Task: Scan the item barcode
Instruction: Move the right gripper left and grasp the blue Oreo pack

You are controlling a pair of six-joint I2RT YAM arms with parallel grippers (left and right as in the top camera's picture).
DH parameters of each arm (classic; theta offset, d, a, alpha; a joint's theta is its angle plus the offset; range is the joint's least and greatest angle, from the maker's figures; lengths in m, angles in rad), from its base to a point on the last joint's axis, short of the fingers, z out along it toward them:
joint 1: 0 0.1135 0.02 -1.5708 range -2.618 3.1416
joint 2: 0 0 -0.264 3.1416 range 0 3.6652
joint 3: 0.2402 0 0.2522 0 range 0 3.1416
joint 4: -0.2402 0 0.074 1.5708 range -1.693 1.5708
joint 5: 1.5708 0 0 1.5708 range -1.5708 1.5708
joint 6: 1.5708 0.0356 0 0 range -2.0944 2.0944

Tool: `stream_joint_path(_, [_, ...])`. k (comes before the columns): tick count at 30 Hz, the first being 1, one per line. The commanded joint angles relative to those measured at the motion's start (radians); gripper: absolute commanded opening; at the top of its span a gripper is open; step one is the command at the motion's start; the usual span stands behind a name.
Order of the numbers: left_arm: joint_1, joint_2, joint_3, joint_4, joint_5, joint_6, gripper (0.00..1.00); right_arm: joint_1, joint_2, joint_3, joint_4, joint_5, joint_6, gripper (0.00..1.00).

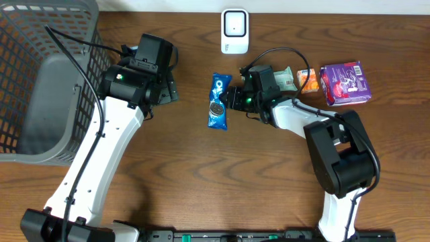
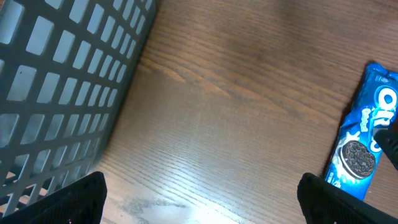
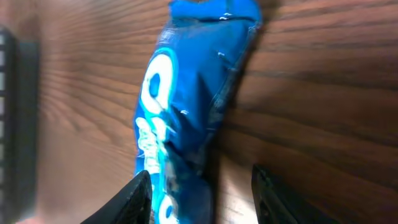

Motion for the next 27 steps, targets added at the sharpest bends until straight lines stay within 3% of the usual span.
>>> stream_joint_path(1, [0.002,0.002,0.002,-0.003,-0.006,-0.009,0.98,0.005,0.064,-0.006,0.022,-0.072,0.035,0.49])
stream_joint_path(5, [0.002,0.002,0.002,-0.003,-0.006,-0.009,0.98,0.010,0.082,-0.006,0.041,-0.080,0.050,0.47])
stream_joint_path(9, [0.002,0.002,0.002,-0.003,-0.006,-0.009,0.98,0.010,0.082,-0.006,0.047,-0.073,0.050,0.06])
stream_joint_path(10, [0.002,0.002,0.002,-0.003,-0.006,-0.009,0.98,0.010,0.082,-0.006,0.047,-0.072,0.050,0.01])
stream_joint_path(16, [0.002,0.002,0.002,-0.003,-0.006,-0.009,0.98,0.000,0.072,-0.004,0.049,-0.066,0.045,0.01])
stream_joint_path(20, [0.002,0.002,0.002,-0.003,-0.006,-0.009,0.98,-0.019,0.001,-0.004,0.016,-0.032,-0.052,0.01])
stream_joint_path(23, [0.002,0.002,0.002,-0.003,-0.006,-0.009,0.98,-0.019,-0.097,-0.004,-0.079,0.129,-0.146,0.01])
stream_joint_path(27, [0.002,0.002,0.002,-0.003,-0.006,-0.009,0.98,0.027,-0.242,-0.004,-0.229,0.492,-0.287,0.01])
